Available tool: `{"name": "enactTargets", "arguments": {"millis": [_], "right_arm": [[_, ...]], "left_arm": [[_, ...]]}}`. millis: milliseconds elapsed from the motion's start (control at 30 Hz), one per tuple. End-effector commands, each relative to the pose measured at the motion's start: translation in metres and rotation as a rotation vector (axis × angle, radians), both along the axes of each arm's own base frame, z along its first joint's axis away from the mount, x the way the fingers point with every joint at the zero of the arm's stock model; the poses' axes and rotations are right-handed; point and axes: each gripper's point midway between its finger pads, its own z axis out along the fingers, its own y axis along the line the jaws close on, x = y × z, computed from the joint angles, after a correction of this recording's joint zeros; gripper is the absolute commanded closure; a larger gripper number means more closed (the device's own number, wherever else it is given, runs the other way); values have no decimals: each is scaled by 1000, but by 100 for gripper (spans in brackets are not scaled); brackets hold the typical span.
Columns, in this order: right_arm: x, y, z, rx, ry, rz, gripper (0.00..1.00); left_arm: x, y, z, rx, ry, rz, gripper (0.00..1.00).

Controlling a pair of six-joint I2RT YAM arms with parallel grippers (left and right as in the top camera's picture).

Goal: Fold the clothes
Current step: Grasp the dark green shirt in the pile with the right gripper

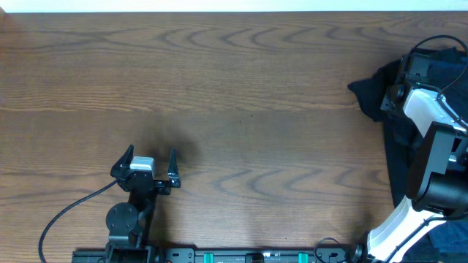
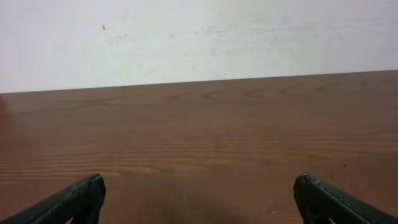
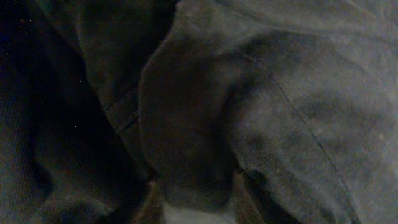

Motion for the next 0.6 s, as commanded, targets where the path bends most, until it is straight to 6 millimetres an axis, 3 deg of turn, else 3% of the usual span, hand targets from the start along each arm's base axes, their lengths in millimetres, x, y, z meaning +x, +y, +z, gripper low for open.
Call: {"name": "enactTargets", "arguments": {"millis": [0, 233, 400, 567], "right_arm": [[-4, -4, -4, -15, 12, -11, 76], [1, -5, 14, -24, -30, -10, 96], [4, -1, 37, -20, -81, 3, 98], [11, 19, 67, 39, -159, 60, 99]], "left_arm": [[-1, -5, -14, 10, 42, -28, 2], [-1, -5, -14, 10, 42, -28, 2], [-1, -5, -14, 10, 42, -28, 2], [-1, -5, -14, 10, 42, -28, 2]]}}
